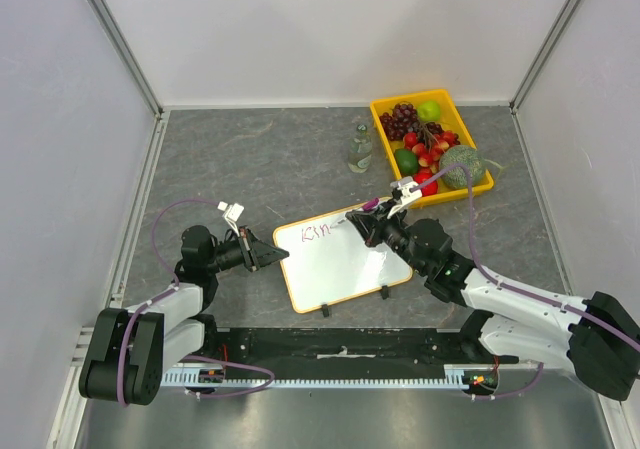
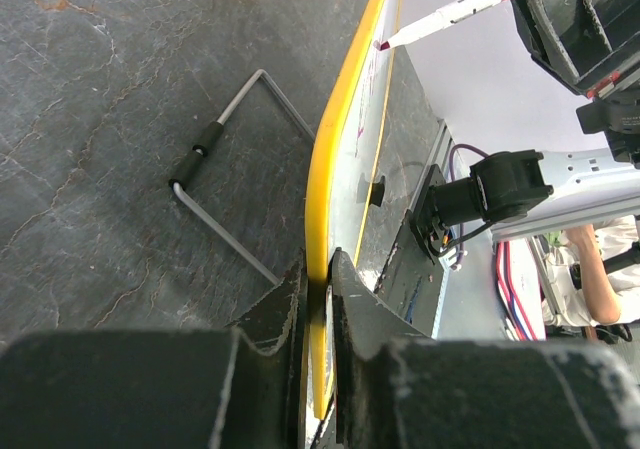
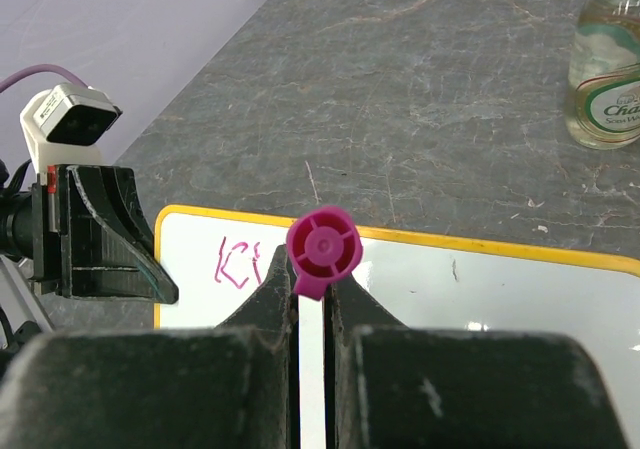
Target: Write a sentence on the whiteboard
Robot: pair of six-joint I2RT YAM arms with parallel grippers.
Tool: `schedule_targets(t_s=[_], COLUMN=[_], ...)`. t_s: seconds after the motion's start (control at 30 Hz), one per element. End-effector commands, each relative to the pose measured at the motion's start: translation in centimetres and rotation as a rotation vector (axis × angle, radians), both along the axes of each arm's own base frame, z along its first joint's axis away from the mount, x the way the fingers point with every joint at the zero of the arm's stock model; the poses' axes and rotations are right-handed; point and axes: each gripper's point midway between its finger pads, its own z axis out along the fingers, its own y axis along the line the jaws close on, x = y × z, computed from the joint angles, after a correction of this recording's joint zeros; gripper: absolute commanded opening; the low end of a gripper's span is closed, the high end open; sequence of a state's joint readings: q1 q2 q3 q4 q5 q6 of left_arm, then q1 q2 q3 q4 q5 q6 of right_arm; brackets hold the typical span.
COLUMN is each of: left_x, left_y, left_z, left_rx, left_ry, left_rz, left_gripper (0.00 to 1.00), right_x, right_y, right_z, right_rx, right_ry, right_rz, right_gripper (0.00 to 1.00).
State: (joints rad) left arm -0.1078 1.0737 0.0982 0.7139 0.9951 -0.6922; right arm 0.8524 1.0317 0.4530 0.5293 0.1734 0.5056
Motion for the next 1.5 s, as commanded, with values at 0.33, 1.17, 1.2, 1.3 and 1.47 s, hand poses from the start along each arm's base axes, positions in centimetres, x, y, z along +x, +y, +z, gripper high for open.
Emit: schedule_targets(t_s=[0.33,1.17,1.2,1.3,1.47], left_x=[0.6,0.6,0.6,0.6,0.6], left_y=[0.0,0.0,0.0,0.0,0.0], left_z=[0.5,0.5,0.5,0.5,0.5], left_rx=[0.012,0.011,0.01,0.011,0.01], left_ry=[-0.054,-0.053,-0.052,-0.053,-0.053], left_rz=[0.0,-0.001,-0.001,-0.003,-0.003], left_gripper=[0.02,0.02,0.02,0.02,0.02], right_x=[-0.6,0.2,0.2,0.5,1.2], right_y=[-0.3,-1.6,-1.5,-1.2,-0.7], right_z=[-0.6,2.0,2.5,3.8,4.6], right_rx=[-0.028,0.009,0.021,0.049,0.059], right_ry=[0.01,-0.047,-0.053,-0.069,-0.075], right_rz=[0.024,-0.051,-0.047,-0.045,-0.052], right_gripper=[0.0,0.0,0.0,0.0,0.0])
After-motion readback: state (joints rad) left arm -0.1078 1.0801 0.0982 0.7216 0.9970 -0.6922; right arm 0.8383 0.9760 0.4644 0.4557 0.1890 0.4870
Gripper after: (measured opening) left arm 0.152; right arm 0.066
